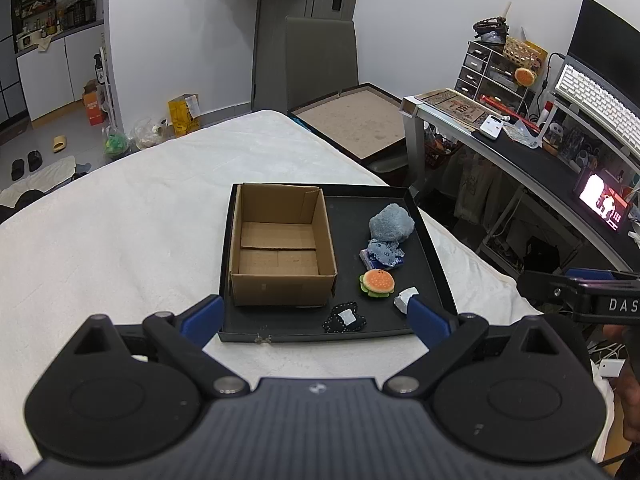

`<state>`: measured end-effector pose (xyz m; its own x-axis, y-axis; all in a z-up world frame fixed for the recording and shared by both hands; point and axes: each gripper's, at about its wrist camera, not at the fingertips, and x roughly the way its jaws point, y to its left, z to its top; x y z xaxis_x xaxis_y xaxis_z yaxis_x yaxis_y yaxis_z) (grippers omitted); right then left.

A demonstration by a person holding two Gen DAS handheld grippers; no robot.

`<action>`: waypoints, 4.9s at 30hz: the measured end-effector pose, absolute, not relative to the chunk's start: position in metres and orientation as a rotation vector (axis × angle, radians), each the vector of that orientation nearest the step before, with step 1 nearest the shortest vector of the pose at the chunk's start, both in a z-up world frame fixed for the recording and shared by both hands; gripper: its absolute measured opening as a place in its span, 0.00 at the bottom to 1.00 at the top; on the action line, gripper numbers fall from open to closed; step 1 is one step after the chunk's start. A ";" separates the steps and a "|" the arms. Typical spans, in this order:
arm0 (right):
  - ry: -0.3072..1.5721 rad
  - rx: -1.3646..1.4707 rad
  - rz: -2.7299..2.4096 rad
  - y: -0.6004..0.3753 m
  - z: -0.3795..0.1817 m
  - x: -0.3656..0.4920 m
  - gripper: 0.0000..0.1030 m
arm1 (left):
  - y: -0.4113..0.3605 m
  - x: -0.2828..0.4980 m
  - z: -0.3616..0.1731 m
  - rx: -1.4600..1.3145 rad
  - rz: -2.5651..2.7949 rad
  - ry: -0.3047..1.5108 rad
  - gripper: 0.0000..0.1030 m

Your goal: Organize soft objects

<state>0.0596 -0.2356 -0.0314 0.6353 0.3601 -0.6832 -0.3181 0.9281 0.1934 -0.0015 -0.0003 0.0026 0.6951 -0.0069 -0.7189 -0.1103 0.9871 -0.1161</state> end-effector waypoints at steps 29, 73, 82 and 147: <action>0.796 0.041 0.386 -0.233 -0.033 0.059 1.00 | 0.000 -0.001 0.002 -0.157 0.058 0.803 0.95; 0.789 0.016 0.391 -0.228 -0.032 0.060 1.00 | 0.004 0.002 0.004 -0.152 0.062 0.808 0.95; 0.806 0.024 0.382 -0.230 -0.047 0.075 1.00 | 0.014 0.024 -0.015 -0.172 0.082 0.836 0.95; 1.222 0.286 0.090 -0.226 -0.245 0.252 0.75 | 0.106 0.183 -0.188 -0.362 0.223 1.043 0.32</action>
<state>0.2523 -0.2257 -0.2448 0.3435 0.2209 -0.9128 0.0849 0.9607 0.2644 0.1828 0.1060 -0.1875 0.4890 0.0091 -0.8722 -0.3479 0.9190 -0.1855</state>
